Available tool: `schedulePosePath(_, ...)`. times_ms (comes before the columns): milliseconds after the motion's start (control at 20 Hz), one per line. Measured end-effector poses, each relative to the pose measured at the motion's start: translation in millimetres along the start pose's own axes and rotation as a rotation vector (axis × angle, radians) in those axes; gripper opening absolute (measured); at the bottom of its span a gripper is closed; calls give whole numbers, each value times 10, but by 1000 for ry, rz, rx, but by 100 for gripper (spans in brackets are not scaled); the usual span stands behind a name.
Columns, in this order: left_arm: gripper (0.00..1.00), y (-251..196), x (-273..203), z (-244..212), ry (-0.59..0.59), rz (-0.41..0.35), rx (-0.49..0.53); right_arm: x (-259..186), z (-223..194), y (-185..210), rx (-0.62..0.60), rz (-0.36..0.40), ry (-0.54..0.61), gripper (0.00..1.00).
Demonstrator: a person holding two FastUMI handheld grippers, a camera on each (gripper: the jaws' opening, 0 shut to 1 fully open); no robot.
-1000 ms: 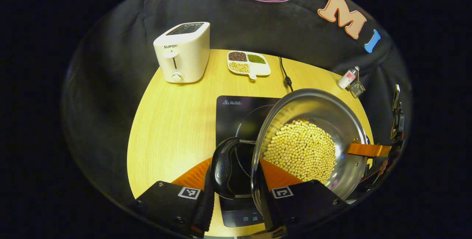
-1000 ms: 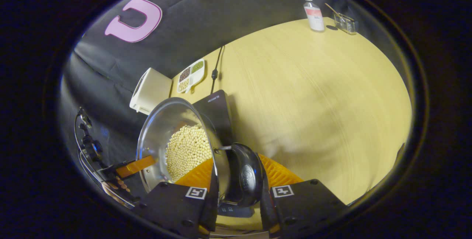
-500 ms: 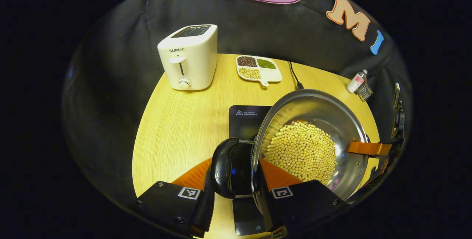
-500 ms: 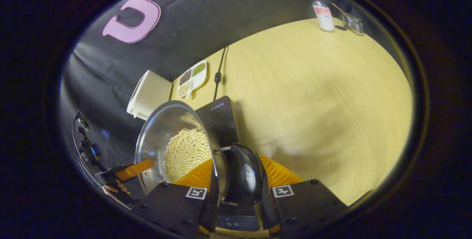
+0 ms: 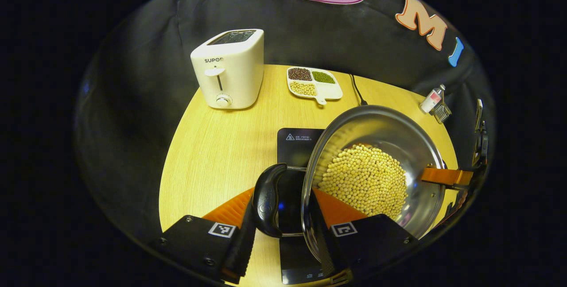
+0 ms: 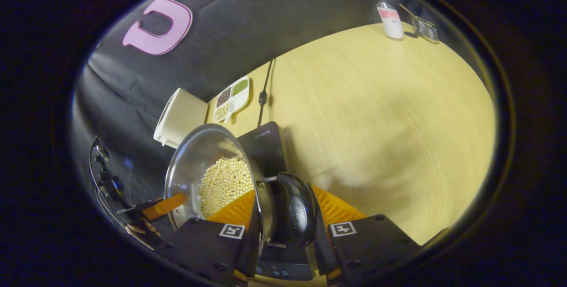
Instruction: First push the handle of the pot to place it horizontally, then grasp the pot with both hands and set it on the induction cooktop.
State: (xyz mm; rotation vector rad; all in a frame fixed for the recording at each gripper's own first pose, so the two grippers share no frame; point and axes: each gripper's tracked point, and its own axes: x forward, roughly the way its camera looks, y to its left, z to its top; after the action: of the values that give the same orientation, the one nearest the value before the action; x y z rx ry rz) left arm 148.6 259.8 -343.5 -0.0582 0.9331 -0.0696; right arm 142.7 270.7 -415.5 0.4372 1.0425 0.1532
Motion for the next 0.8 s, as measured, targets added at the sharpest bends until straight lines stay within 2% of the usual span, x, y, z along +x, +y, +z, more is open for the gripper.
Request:
schedulePosePath(50, 65, 8, 4, -9, 4, 4, 2, -9, 21, 15, 10, 10, -3, 52)
schedulePosePath(150, 68, 42, 7, -10, 2, 19, -8, -17, 38, 26, 19, 16, -4, 50)
schedulePosePath(200, 69, 55, 8, -6, -2, 25, -14, -70, 46, 89, 21, 42, -7, 56)
schedulePosePath(300, 80, 132, -19, -8, -18, 49, -29, -112, 102, 66, 6, 40, -40, 81)
schedulePosePath(350, 92, 169, -51, -3, -30, 58, -46, -162, 143, 35, -6, 40, -60, 94)
schedulePosePath(400, 99, 166, -46, -29, -41, 60, -66, -225, 182, 13, -18, 39, -85, 94)
schedulePosePath(500, 100, 157, -130, 0, -79, 59, -89, -354, 291, -58, -48, 25, -153, 93)
schedulePosePath(550, 100, 142, -182, 38, -109, 55, -93, -439, 353, -91, -63, 22, -189, 100)
schedulePosePath(600, 99, 132, -246, 68, -136, 56, -94, -533, 388, -129, -72, 14, -221, 92)
schedulePosePath(750, 98, 121, -515, 137, -202, 70, -74, -841, 518, -271, -87, -15, -301, 92)
schedulePosePath(800, 97, 143, -624, 152, -221, 90, -58, -951, 546, -322, -89, -24, -324, 100)
